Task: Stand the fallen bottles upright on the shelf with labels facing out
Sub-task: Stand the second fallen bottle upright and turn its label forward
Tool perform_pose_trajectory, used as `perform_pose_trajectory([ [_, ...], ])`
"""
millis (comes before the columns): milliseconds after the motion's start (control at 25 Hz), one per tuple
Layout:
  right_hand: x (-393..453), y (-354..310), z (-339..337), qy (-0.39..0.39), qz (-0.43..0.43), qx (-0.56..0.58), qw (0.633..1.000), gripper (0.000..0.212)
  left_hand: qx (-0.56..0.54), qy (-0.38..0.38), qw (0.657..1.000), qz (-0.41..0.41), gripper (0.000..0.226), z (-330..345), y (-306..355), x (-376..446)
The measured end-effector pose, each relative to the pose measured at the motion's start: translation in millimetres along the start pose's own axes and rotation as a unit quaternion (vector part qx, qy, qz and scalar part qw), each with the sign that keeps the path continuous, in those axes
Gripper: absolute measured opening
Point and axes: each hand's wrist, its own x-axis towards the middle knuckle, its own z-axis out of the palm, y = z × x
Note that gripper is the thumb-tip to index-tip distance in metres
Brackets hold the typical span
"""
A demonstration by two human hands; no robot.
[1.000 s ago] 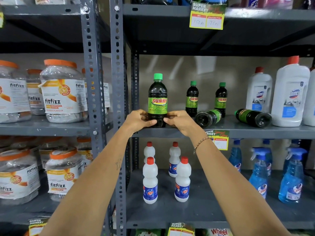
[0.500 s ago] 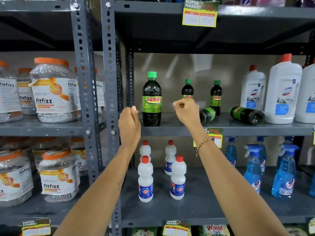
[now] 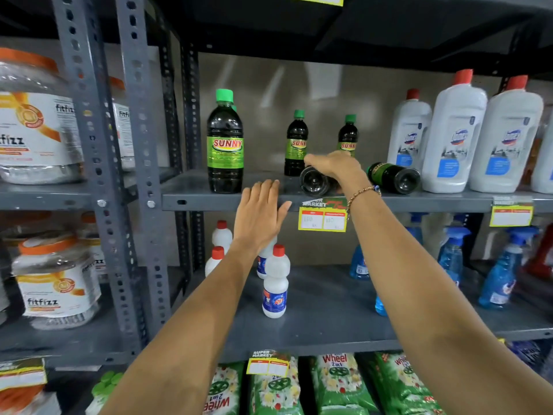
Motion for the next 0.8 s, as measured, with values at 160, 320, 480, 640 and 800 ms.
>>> perform_pose_trajectory([
  [160,-2,7,-29,-0.074,0.008,0.018,0.997,0.033,0.046,0.019,0.999,-0.005,0.042,1,3,-1],
  [320,6,-7,-21,-0.126,-0.008,-0.111,0.986,0.065,0.045,0.022,0.999,-0.020,0.040,2,4,-2],
  [480,17,-2,-21,-0.144,-0.025,-0.009,0.989,0.034,0.043,0.029,0.998,-0.021,0.041,0,4,-1],
  [640,28,9,7,-0.058,-0.072,0.260,0.961,0.022,0.046,0.031,0.998,-0.030,0.043,0,4,-1],
  [800,43,2,30,0.062,-0.126,0.388,0.911,0.044,0.041,0.040,0.998,-0.031,0.043,3,3,-1],
])
